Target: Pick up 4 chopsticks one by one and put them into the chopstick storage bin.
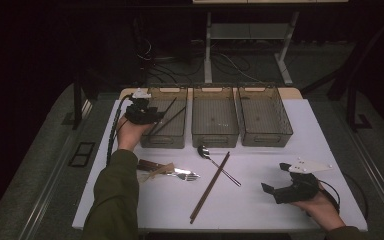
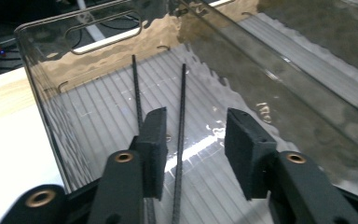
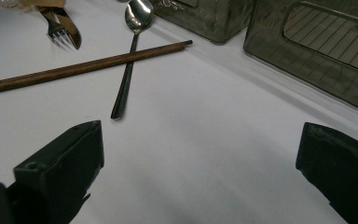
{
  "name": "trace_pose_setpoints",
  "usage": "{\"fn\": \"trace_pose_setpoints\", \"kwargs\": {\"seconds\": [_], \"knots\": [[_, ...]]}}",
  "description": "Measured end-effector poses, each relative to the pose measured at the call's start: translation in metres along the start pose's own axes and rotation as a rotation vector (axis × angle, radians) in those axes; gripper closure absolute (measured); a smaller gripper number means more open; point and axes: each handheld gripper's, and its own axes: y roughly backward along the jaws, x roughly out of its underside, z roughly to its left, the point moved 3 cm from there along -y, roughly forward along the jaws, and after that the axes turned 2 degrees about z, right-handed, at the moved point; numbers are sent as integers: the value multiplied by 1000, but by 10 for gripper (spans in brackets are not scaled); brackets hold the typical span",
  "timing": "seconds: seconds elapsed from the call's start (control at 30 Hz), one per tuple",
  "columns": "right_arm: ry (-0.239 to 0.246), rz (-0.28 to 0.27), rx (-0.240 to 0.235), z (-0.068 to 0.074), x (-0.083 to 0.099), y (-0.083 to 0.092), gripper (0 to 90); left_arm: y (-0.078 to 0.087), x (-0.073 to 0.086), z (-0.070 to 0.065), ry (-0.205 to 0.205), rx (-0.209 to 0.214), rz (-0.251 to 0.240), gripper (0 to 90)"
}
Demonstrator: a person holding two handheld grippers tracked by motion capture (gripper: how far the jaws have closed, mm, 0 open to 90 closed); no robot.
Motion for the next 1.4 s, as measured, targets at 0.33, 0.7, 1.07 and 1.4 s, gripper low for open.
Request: {"fn": "trace_pose_setpoints", "kwargs": {"seconds": [0.33,0.7,1.07,1.4], "knots": [[0,1,1,0,0,0,10,24,-5,-15,-8,78,-37,440],[1,2,2,1,0,0,9,46,8,-38,-11,136,-52,349],[1,3,4,1,0,-1,9,63,26,-67,-45,136,-70,273],[-1,4,5,1,0,-1,9,69,48,-89,-58,148,-70,222]]}}
